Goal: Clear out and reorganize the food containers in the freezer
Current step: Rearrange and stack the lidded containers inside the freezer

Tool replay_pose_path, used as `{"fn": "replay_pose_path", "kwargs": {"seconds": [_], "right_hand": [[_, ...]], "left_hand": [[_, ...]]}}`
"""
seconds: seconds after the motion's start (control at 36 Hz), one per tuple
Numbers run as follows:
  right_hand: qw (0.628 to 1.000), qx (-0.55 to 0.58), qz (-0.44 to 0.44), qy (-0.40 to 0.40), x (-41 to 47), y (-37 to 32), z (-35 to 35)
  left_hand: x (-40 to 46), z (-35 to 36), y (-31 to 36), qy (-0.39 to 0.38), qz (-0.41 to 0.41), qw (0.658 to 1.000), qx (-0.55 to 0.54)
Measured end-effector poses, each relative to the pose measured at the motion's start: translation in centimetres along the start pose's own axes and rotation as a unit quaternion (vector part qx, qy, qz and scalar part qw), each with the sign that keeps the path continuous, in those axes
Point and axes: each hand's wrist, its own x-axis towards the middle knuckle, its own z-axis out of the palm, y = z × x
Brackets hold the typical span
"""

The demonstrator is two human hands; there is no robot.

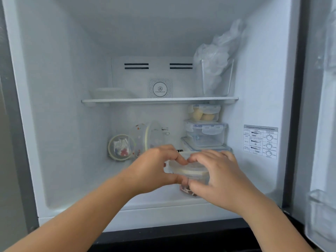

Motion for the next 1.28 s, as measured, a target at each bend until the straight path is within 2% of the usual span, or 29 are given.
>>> {"fn": "replay_pose_path", "kwargs": {"seconds": [0.31,0.47,0.75,0.86,1.08,1.28], "right_hand": [[0.999,-0.032,0.017,0.024,-1.5,0.2,-0.4],[0.982,-0.157,0.092,0.045,-2.3,1.1,-0.3],[0.964,-0.178,0.184,0.066,-2.7,1.5,-0.2],[0.967,-0.174,0.169,0.072,-2.2,0.1,0.3],[0.991,-0.1,0.068,0.058,3.9,-3.3,2.6],[0.992,-0.093,0.081,-0.018,11.7,-4.9,6.6]], "left_hand": [[-0.3,-0.3,0.3,-0.056,-0.006,0.994,-0.093],[-1.5,0.2,-0.7,-0.056,0.001,0.998,-0.015],[-4.3,-1.3,-4.8,-0.077,-0.07,0.994,0.018],[-5.1,-2.2,-6.1,-0.067,-0.094,0.992,0.048],[-6.1,-2.4,-7.6,-0.041,-0.148,0.98,0.124],[-6.2,-3.1,-8.1,0.004,-0.172,0.976,0.135]]}}
